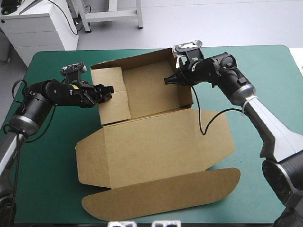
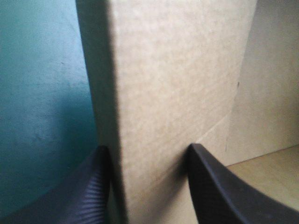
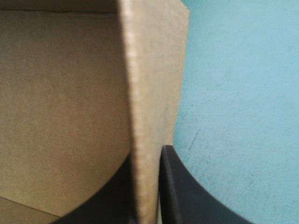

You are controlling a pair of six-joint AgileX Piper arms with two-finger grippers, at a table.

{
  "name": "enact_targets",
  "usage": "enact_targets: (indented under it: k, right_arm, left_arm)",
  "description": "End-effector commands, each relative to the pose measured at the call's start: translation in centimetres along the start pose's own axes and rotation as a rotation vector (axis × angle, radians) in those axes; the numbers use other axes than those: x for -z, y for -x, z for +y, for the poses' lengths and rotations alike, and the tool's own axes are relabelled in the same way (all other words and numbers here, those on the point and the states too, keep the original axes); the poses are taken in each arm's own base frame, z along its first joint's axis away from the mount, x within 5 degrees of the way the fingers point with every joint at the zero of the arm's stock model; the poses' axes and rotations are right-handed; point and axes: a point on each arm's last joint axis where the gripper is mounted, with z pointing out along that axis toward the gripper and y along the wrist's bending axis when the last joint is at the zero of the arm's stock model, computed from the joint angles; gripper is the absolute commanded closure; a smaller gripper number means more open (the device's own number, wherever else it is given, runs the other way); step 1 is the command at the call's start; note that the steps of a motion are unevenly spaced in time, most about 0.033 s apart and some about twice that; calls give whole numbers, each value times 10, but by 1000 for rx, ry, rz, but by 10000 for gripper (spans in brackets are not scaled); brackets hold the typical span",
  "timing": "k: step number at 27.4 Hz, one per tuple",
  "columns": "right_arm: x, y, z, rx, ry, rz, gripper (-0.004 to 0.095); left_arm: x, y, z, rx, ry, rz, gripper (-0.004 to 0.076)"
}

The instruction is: Fold the box

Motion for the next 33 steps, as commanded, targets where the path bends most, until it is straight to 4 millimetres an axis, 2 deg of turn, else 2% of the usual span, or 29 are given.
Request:
enact_targets:
  k: [1,7,11,16,21,26,29,33]
  right_arm:
    - [44,18,37,-47,182,-141,908]
    - [38,14,59,9,205,-127,907]
    - [30,12,60,0,192,-108,908]
    - [21,8,54,15,126,-67,908]
    - [17,2,50,21,77,-2,908]
    - [17,-7,37,0,25,110,908]
    - [18,-12,25,-31,-6,179,909]
    - [19,-21,4,-78,-57,285,909]
  left_arm:
    - [10,14,-3,-56,31,-125,484]
    - [10,11,2,-103,80,-87,582]
    - [11,8,1,-103,83,-48,731]
    - [20,11,-9,-126,66,-25,732]
    - [33,23,-37,-164,6,-81,732]
    - [34,37,-52,-158,-11,-43,732]
    - [23,42,-56,-144,9,8,732]
    - [-17,34,-60,-125,73,109,732]
